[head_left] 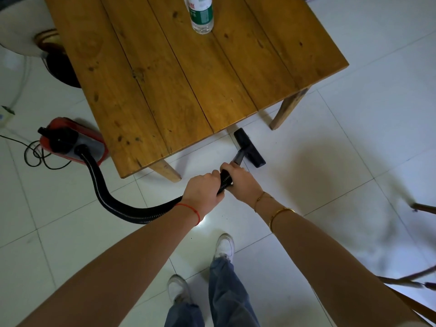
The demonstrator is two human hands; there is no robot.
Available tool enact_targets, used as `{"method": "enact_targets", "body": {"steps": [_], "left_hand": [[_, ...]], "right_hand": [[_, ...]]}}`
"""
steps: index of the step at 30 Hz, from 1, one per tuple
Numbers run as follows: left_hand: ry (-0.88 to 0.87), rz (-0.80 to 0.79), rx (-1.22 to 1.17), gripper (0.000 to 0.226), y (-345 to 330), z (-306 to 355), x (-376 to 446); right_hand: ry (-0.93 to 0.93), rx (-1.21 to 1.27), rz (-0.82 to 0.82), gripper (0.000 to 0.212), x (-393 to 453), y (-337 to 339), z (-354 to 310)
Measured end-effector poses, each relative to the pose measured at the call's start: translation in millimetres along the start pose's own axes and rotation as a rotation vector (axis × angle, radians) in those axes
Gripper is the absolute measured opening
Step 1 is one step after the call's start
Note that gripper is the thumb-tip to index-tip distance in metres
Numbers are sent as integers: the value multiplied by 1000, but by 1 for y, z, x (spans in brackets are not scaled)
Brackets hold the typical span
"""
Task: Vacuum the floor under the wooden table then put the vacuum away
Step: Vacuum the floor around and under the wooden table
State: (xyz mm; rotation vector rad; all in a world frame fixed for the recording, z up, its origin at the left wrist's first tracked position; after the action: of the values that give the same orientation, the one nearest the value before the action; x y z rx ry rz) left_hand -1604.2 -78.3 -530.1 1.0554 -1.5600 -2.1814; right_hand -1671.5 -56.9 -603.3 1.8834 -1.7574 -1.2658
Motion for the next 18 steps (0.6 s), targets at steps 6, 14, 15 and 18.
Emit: {"method": "enact_targets", "body": {"steps": [6, 14, 15, 18], "left_hand": [[29, -3, 14, 31, -4, 4, 18], [23, -22, -34, 30, -16, 3, 12], [24, -24, -38, 31, -16, 0, 7], [21, -39, -36, 31, -17, -10, -10]], "right_hand": [[-31, -7, 2, 29, 11, 4, 19], [-12, 2, -32, 29, 7, -7, 19], [-4, 7, -43, 29, 5, -10, 14], [14, 27, -67, 30, -1, -22, -4]]}}
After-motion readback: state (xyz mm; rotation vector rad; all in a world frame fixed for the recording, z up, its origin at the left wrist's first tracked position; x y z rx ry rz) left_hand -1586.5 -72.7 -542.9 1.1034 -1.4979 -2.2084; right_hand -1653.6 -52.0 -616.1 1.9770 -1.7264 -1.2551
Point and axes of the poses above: each hand's wrist, its own x-axis towards the middle knuckle, its own y-axis out of the back of the hand, z = x × y, the point moved 10 cm from there along x, towards the middle knuckle, and after that the axes turned 3 degrees about -y, right-handed, at the moved point
